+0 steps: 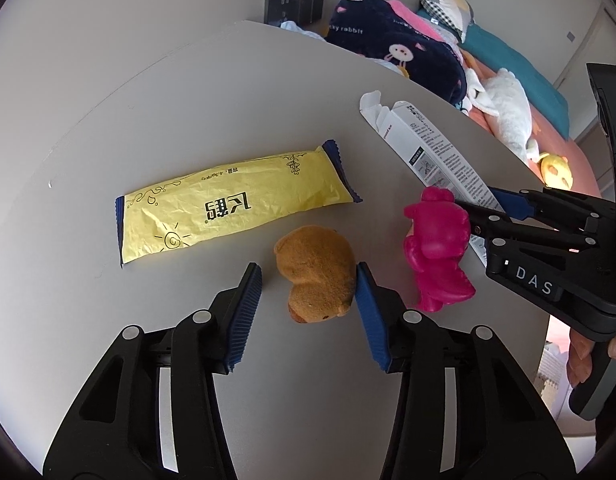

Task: Collect trash
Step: 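Grasp the white printed box with the right tool while the left tool grasps the brown plush toy, then open the left tool over the black bin while the right tool carries the box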

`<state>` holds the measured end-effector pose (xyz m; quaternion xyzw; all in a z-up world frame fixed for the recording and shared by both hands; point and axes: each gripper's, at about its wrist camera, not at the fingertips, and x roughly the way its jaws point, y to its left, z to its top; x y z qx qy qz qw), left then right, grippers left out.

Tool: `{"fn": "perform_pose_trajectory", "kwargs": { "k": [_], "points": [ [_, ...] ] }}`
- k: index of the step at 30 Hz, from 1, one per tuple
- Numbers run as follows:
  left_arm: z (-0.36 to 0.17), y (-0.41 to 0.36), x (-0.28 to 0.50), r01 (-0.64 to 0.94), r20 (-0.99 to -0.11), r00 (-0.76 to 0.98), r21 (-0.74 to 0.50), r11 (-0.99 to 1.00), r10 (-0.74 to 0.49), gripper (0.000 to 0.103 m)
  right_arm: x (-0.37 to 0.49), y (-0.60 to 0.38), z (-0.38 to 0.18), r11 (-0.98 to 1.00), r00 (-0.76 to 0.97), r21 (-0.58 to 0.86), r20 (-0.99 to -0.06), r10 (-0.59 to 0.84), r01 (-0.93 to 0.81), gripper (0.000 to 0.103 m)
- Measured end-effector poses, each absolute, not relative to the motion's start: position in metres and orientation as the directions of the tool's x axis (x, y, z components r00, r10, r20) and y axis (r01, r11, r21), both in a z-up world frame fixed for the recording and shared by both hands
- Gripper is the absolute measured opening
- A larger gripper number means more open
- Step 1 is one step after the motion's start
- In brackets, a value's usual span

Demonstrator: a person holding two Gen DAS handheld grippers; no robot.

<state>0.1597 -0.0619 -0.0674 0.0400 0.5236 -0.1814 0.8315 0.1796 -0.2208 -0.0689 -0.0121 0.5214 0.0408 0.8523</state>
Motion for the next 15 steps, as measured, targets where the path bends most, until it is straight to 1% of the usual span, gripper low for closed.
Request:
{"fn": "perform_pose_trajectory", "kwargs": {
  "k": [1, 3, 6, 15],
  "points": [
    [-0.067, -0.062, 0.16, 0.346, -0.885, 0.386, -0.124, 0.93, -0.262, 0.044, 0.18, -0.221, -0.069, 0.997, 0.453, 0.023, -0.889, 0.057, -0.08, 0.03],
    [-0.067, -0.062, 0.159, 0.35, -0.881, 0.391, -0.127, 0.928, -0.267, 0.037, 0.179, -0.223, -0.068, 0.997, 0.451, 0.043, -0.89, 0.067, -0.063, 0.029],
    [-0.068, -0.061, 0.158, 0.354, -0.874, 0.399, -0.133, 0.926, -0.278, 0.037, 0.176, -0.228, -0.066, 0.996, 0.447, 0.078, -0.89, 0.084, -0.031, 0.028],
    [-0.058, -0.057, 0.145, 0.354, -0.863, 0.418, -0.133, 0.926, -0.284, 0.037, 0.158, -0.24, -0.052, 0.997, 0.468, 0.081, -0.881, 0.075, -0.007, 0.028]
  ]
}}
